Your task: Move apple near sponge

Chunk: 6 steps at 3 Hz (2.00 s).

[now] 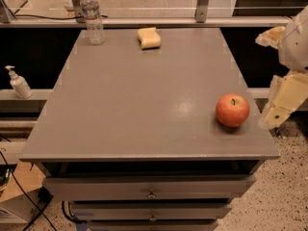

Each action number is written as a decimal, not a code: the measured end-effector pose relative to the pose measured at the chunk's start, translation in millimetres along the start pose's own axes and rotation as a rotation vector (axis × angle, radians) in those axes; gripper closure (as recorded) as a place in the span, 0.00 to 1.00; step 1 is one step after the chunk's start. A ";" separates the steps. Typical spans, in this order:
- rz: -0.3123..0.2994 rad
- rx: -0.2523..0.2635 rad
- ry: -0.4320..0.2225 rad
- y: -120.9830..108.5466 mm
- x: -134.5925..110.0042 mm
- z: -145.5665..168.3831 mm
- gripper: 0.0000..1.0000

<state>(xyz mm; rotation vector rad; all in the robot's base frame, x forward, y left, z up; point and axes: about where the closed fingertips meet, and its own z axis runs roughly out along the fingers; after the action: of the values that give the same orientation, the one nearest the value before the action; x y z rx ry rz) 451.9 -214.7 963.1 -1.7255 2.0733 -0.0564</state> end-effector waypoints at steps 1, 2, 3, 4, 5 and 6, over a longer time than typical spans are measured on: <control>0.000 -0.001 -0.002 0.1 0.5 1.3 0.00; 0.020 -0.030 -0.006 -3.0 2.9 12.9 0.00; 0.045 -0.082 -0.064 -4.3 -0.4 44.6 0.00; 0.072 -0.125 -0.104 1.1 -3.7 73.5 0.00; 0.104 -0.166 -0.106 10.1 0.3 101.4 0.00; 0.135 -0.184 -0.087 14.4 12.2 119.1 0.18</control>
Offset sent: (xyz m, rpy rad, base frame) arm 0.0197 -0.0016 -0.0318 0.0422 0.0904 -0.0190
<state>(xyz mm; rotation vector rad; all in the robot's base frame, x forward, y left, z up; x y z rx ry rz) 479.3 -194.0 847.6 -1.6536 2.1814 0.2539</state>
